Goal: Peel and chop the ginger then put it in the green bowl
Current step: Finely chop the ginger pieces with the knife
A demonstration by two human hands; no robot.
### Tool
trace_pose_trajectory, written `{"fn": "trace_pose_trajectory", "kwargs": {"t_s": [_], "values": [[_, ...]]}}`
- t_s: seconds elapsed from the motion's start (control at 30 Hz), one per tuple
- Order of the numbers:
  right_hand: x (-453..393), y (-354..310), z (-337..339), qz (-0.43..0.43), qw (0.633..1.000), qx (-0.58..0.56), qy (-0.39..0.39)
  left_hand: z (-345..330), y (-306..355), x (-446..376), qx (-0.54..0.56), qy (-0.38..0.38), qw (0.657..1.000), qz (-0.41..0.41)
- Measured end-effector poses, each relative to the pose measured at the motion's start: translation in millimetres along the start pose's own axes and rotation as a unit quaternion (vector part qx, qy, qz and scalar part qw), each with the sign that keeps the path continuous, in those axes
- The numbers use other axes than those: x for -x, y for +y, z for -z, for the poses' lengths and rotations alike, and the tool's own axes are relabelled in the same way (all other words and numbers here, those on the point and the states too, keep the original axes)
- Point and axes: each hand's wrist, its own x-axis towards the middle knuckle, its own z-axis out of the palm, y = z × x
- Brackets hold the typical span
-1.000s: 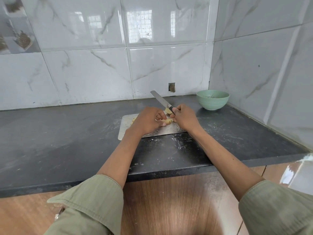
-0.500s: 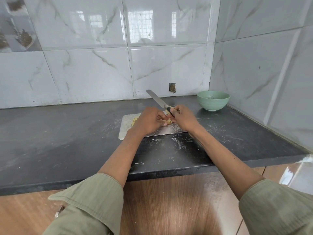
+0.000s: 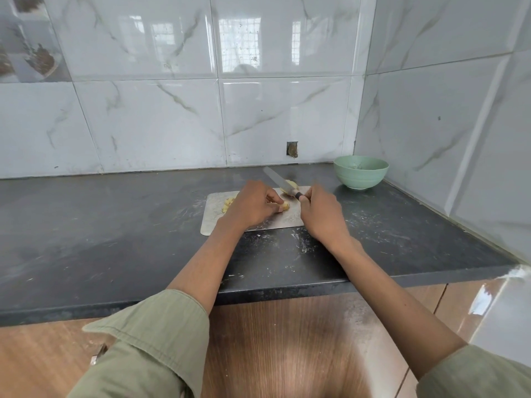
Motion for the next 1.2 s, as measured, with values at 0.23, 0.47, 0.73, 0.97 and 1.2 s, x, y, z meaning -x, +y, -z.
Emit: {"fn": "trace_pose_trajectory", "kwargs": {"t_s": [0.23, 0.47, 0.73, 0.97, 1.2], "values": [[19, -7, -1, 0.063, 0.994, 0.084, -0.009, 1, 3, 1, 0.007, 0.008, 1.000, 0.021], [20, -9, -2, 0.065, 0.983, 0.172, -0.023, 5, 4, 3, 0.004, 0.002, 1.000, -0.003], [19, -7, 0, 0.055, 0.980, 0.193, -0.013, 2, 2, 1, 0.006, 0.011, 1.000, 0.012], [23, -11, 2, 0.074, 0.983, 0.168, 0.015, 5, 3, 1, 0.005, 0.016, 1.000, 0.013], [24, -13, -1, 0.083, 0.979, 0.184, 0.006, 5, 3, 2, 0.016, 0.012, 1.000, 0.013]]}}
